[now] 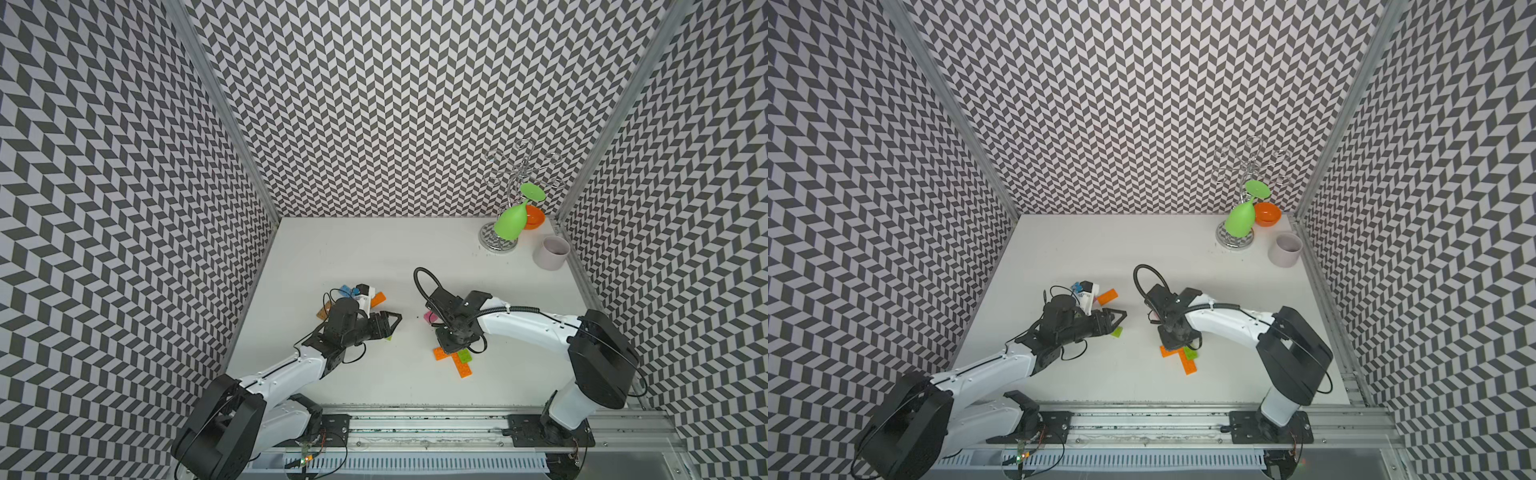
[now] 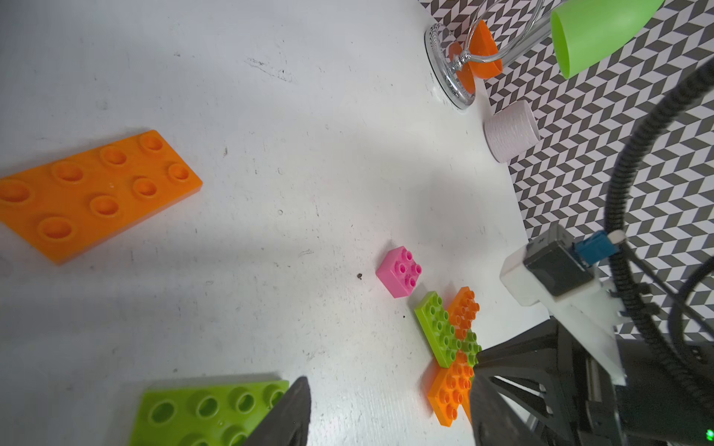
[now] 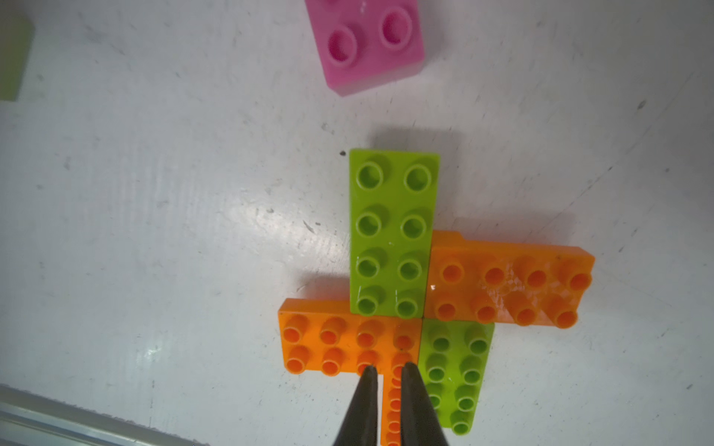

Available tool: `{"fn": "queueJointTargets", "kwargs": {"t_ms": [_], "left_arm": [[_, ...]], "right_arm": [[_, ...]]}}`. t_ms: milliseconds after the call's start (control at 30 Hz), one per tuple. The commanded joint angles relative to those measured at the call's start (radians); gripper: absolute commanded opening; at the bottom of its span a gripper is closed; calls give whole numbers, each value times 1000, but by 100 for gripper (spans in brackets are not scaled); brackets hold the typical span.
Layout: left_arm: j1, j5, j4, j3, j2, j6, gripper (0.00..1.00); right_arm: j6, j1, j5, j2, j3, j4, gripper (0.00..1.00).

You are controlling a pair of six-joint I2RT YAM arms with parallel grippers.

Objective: Assemble a small pinwheel with lego
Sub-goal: Assemble the lego brick with the lego brick, then pick up the lego brick from the center of the board.

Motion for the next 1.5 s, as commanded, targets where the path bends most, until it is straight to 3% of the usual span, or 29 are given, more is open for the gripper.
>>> {"fn": "queueJointTargets", "kwargs": {"t_ms": [0,233,433,733,1200,1467], "left_arm": [[8,-4,-1,61,36,28,65],[87,84,78,177,178,16,65],[204,156,166,211,235,-49,65],[333,214,181,206,229,-76,65],[349,217,171,204,215,-69,65],[350,217,175,200,215,-69,65]], "right_arm": [[-39,-7,30,-20,94,23,18],[-236,-73,47,117,268,55,33],[-296,-119,-2,235,351,58,47],[-322,-118,-17,342,393,45,49],[-326,-115,-25,391,394,34,47],[-322,-115,-17,397,394,33,39]]}}
